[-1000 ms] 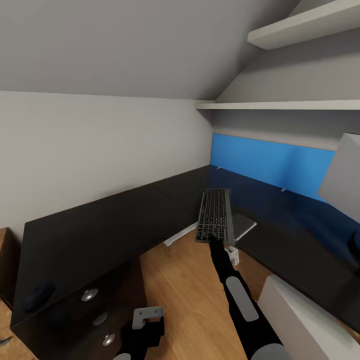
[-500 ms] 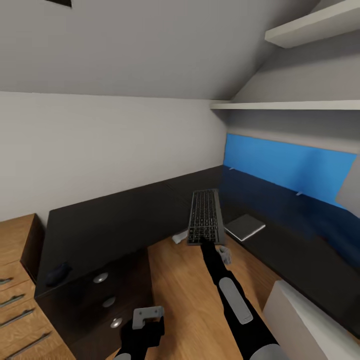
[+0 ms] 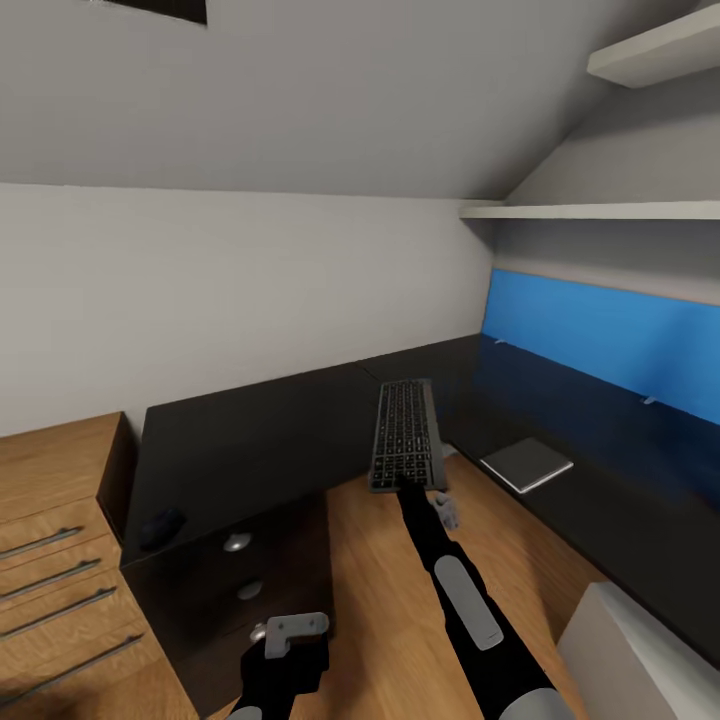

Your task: In the bedroom, organize the workspace by keeping the computer under the desk, ensuring the monitor is on the desk, placing the keyboard on the desk next to the monitor, placing the mouse on the desk next to the keyboard, moving the folder from the swivel chair onto the desk next to the mouse, stacking the notebook on top of the folder with the pen on top of the notebook, and positioning the swivel chair next to the desk.

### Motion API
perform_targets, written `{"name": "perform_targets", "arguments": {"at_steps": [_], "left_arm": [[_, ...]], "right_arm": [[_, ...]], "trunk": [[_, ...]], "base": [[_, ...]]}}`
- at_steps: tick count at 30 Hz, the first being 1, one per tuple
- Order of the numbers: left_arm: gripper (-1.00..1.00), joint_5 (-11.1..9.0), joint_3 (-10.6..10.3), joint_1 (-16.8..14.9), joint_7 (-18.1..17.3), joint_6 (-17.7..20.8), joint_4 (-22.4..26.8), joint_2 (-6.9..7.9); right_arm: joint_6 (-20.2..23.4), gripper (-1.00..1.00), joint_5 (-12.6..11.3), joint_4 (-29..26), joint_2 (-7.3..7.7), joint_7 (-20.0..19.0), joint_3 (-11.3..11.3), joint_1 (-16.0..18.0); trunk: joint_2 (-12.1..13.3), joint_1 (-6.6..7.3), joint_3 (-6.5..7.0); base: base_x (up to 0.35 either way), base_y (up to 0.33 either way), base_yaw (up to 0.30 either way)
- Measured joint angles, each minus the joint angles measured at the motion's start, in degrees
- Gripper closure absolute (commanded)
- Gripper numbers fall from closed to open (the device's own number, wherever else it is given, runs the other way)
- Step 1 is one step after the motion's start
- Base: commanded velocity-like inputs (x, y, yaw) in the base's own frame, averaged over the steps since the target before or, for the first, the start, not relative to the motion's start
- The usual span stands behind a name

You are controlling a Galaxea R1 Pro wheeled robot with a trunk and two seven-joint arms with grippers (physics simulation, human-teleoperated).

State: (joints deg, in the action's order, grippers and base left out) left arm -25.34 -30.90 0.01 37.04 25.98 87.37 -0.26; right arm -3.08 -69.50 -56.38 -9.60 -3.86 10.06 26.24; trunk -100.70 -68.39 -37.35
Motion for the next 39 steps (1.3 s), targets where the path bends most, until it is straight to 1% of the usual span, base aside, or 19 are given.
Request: {"name": "perform_targets", "arguments": {"at_steps": [2,7,9,10,12,13,14,21,29,33,36,38,39], "left_arm": [[-1.00,0.00,0.00,0.00,0.00,0.00,0.00,0.00],[-1.00,-0.02,0.00,0.00,0.00,0.00,0.00,0.00],[-1.00,-0.02,0.00,0.00,0.00,0.00,0.00,0.00],[-1.00,-0.04,0.00,0.00,0.00,0.00,0.00,0.00],[-1.00,-0.06,-0.05,-0.01,0.00,0.00,0.00,0.00],[-1.00,-0.07,-0.06,-0.01,0.00,0.00,-0.01,0.00],[-1.00,-0.07,-0.04,0.00,0.00,0.00,0.00,0.00],[-1.00,-0.08,-0.04,0.00,0.00,0.00,0.00,0.00],[-1.00,-0.16,0.00,0.00,0.00,0.00,0.00,0.00],[-1.00,-0.16,0.00,0.00,0.00,0.01,0.00,0.00],[-1.00,-0.16,0.00,0.00,0.00,0.02,0.00,0.01],[-1.00,-0.16,0.00,0.00,0.00,0.02,0.00,0.01],[-1.00,-0.16,0.00,0.01,0.00,0.03,0.00,0.00]], "right_arm": [[0.06,1.00,0.03,0.00,0.01,-0.03,0.26,0.00],[0.28,1.00,-0.02,0.01,0.07,-0.07,2.48,0.00],[1.11,1.00,-0.04,0.02,0.09,-0.07,2.77,0.00],[2.26,1.00,-0.10,0.07,0.09,-0.08,2.92,0.00],[4.56,1.00,-0.19,0.15,0.10,-0.10,3.00,0.00],[7.70,1.00,-0.33,0.23,0.10,-0.14,2.93,-0.01],[8.49,1.00,-0.32,0.21,0.11,-0.16,2.84,0.01],[10.36,1.00,-0.39,0.15,0.11,-0.34,3.00,0.01],[16.56,1.00,-0.56,0.23,0.11,-0.53,2.93,0.01],[17.77,1.00,-0.60,0.23,0.11,-0.60,2.74,0.01],[17.99,1.00,-3.12,0.23,0.13,-0.67,2.72,0.01],[18.03,1.00,-4.22,0.24,0.25,-0.73,2.74,0.02],[18.05,1.00,-5.49,0.26,0.62,-0.83,2.78,0.02]], "trunk": [[0.00,0.00,0.00],[0.00,0.00,0.00],[0.00,0.00,0.00],[0.00,0.00,0.00],[0.00,0.00,0.00],[0.00,0.00,0.00],[0.00,0.00,0.00],[0.00,0.00,0.00],[0.00,0.00,0.00],[0.00,0.00,0.00],[0.00,0.00,0.00],[0.00,0.00,0.00],[0.00,0.00,0.00]], "base": [[0.000,0.000,0.219],[0.000,0.000,0.220],[0.000,0.000,0.229],[0.000,0.000,0.236],[0.000,0.000,0.244],[0.000,0.000,0.248],[0.000,0.000,0.248],[0.000,0.000,0.249],[0.000,0.000,0.249],[0.000,0.000,0.249],[0.000,0.000,0.145],[0.000,0.000,0.063],[0.000,0.000,0.034]]}}
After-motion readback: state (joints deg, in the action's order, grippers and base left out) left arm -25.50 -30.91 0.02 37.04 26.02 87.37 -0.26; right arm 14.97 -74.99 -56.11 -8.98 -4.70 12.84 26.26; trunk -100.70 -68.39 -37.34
